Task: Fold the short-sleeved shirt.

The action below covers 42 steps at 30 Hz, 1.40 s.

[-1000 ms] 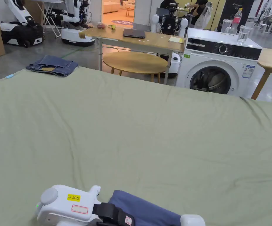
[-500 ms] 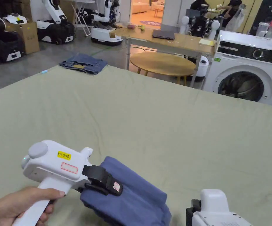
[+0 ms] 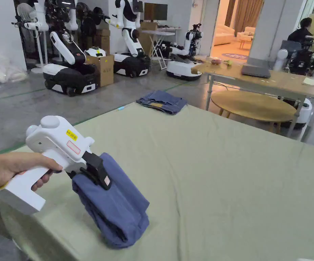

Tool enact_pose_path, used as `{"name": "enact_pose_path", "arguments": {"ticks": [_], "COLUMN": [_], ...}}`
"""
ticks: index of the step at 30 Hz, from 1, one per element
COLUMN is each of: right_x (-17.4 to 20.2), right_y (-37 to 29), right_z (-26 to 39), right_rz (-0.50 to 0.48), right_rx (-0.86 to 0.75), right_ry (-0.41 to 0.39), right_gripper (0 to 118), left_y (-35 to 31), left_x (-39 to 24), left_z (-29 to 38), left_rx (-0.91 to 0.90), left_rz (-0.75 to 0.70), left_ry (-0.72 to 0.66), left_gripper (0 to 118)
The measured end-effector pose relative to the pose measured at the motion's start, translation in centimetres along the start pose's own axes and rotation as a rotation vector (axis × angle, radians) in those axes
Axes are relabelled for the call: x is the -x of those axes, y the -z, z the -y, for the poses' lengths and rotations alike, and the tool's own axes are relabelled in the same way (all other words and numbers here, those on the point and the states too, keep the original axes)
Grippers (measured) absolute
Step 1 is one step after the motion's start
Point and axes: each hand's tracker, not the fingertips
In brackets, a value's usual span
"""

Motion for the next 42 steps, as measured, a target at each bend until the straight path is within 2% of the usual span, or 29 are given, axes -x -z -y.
{"name": "enact_pose_path", "arguments": {"ticks": [5,10,12,14,15,22,26,29,32,37,40,42], "right_x": [-0.1,-0.4,-0.5,-0.8,-0.9,-1.8,-2.3,-3.0,-3.9,-5.9,-7.3,-8.2], "right_y": [0.8,1.3,1.3,1.2,1.1,0.7,0.1,-0.4,-0.9,-1.8,-2.5,-2.8], "right_z": [0.9,1.5,1.6,1.7,1.8,1.9,1.8,1.6,1.4,1.1,0.8,0.6], "right_rz": [0.009,0.015,0.017,0.019,0.022,0.028,0.031,0.042,0.063,0.106,0.146,0.166], "right_rx": [0.035,0.060,0.068,0.063,0.062,0.055,0.036,0.013,-0.015,-0.053,-0.086,-0.103], "right_ry": [0.004,0.011,0.009,0.014,0.017,0.029,0.042,0.063,0.087,0.116,0.146,0.167], "right_gripper": [0,0,0,0,0,0,0,0,0,0,0,0], "left_y": [-2.8,-2.1,-1.4,-1.1,-1.1,-5.2,-6.5,-4.7,-1.1,6.0,10.3,12.9], "left_x": [3.8,6.3,6.3,6.3,6.2,4.6,2.1,-0.9,-4.5,-11.0,-15.6,-18.2], "left_z": [-1.9,-2.1,-1.6,-1.2,-1.0,-1.0,-0.7,0.5,2.6,7.1,9.8,11.0], "left_rx": [-0.035,0.001,-0.010,-0.002,-0.010,-0.185,-0.300,-0.330,-0.379,-0.473,-0.516,-0.522], "left_rz": [-0.151,-0.329,-0.404,-0.476,-0.518,-0.642,-0.560,-0.463,-0.395,-0.235,-0.209,-0.178], "left_ry": [-0.068,-0.084,-0.059,-0.033,-0.012,0.022,0.070,0.153,0.264,0.358,0.434,0.480], "left_gripper": [20,20,40,44,55,58,58,58,58,58,58,49]}}
